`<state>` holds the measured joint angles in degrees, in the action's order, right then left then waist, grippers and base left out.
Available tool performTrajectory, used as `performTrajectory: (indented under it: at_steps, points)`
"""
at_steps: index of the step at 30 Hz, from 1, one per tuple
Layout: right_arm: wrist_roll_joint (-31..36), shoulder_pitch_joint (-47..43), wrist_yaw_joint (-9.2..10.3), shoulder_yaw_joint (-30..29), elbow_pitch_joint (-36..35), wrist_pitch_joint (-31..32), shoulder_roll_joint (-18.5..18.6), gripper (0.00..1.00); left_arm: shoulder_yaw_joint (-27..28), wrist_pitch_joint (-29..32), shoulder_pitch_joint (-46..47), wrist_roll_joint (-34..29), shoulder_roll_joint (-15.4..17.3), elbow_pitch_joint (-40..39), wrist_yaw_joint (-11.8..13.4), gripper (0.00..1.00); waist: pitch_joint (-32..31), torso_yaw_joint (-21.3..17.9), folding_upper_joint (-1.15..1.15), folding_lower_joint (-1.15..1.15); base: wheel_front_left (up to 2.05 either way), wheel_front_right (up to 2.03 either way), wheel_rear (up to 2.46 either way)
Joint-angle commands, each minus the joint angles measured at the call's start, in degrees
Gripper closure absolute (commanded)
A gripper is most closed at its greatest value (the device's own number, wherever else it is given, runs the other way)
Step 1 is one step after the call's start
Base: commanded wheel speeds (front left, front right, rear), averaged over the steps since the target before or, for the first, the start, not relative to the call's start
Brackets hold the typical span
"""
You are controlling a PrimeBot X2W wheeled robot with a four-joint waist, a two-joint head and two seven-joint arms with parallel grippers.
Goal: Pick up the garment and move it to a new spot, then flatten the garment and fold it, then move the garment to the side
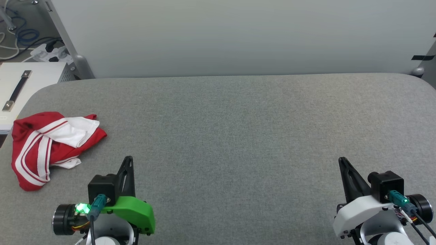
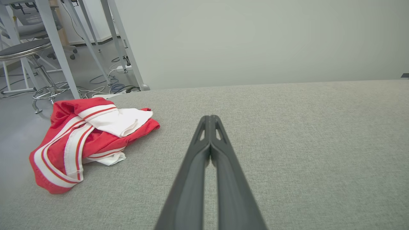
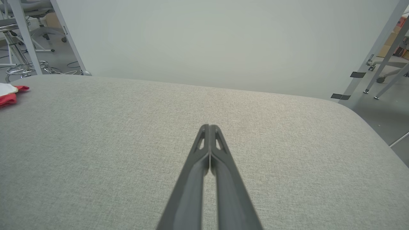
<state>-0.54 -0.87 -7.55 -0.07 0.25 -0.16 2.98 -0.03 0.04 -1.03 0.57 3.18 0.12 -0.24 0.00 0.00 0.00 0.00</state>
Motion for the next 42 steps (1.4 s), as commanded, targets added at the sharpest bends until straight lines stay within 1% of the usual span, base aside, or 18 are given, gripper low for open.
performTrajectory:
  at_steps: [1,17,18,42]
  points:
    - [0.5,0.9,0.06,0.1,-0.2,0.2,-0.1,1.0,0.0,0.0,1.0,-0.6,-0.3,-0.1,0.2,1.0,0.0,0.0,0.0,0.0,0.0,0.0,0.0]
    - [0.5,0.9,0.06,0.1,-0.2,0.2,-0.1,1.0,0.0,0.0,1.0,-0.6,-0.3,-0.1,0.2,1.0,0.0,0.0,0.0,0.0,0.0,0.0,0.0]
    - [0.0,0.0,0.0,0.0,0.0,0.0,0.0,0.0,0.0,0.0,0.0,0.0,0.0,0.0,0.0,0.0,0.0,0.0,0.0,0.0,0.0,0.0,0.0]
    - [-1.8,0.4,0.01,-0.3,0.6,-2.4,0.0,0.0,-0.4,-2.4,0.0,1.9,0.0,1.8,-0.3,0.0,0.2,-0.1,0.0,0.0,0.0,0.0,0.0]
